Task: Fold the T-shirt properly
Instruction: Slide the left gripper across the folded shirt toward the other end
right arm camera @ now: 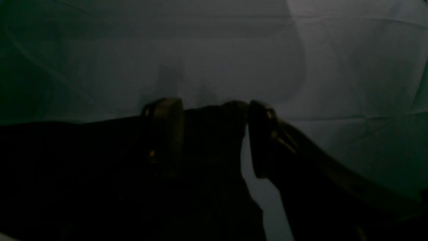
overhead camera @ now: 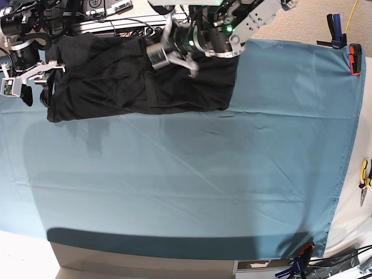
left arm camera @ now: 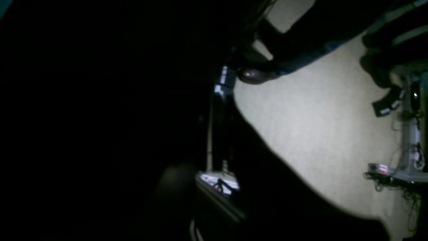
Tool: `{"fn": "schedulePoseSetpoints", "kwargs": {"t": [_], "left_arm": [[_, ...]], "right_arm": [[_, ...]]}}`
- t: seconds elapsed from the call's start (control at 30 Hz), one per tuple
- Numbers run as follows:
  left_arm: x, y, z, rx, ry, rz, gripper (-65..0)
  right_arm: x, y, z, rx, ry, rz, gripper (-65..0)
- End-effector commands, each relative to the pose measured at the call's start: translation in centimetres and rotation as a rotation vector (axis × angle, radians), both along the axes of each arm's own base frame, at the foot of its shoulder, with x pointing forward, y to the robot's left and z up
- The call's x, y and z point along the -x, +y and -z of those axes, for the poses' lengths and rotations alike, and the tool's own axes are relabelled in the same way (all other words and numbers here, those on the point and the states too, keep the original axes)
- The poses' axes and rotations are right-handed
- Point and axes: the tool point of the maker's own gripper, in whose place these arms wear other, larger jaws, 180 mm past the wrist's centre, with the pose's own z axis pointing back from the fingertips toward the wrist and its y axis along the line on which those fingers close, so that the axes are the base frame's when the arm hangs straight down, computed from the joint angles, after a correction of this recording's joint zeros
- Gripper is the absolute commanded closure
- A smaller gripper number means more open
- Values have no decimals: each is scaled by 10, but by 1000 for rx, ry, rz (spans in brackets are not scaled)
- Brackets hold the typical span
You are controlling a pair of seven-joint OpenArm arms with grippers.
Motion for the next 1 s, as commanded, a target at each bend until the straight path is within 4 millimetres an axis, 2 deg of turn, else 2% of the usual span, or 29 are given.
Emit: {"fn": "schedulePoseSetpoints", "kwargs": {"t": [0.0,0.07,0.2,0.3,0.53,0.97], "left_arm": [[-8,-5,-18,51,-50,-7,0],[-26,3,-23,15,-123,-71,0],[-74,32,-25,-89,-262,-292,0],[-91,48,-22,-151,-324,-368,0],[-85,46,-2,-169,-262,-365,0],[-84,43,-2,-154,-252,-359,0]], "right_arm": [[-4,1,-14,17,-52,-15,-314],[-4,1,-14,17,-51,-15,-314],[-4,1,-14,18,-52,-16,-314],[-4,1,-14,17,-53,-16,-314],[-4,1,-15,18,-55,-16,-314],[-5,1,-15,17,-57,-16,-314]]}}
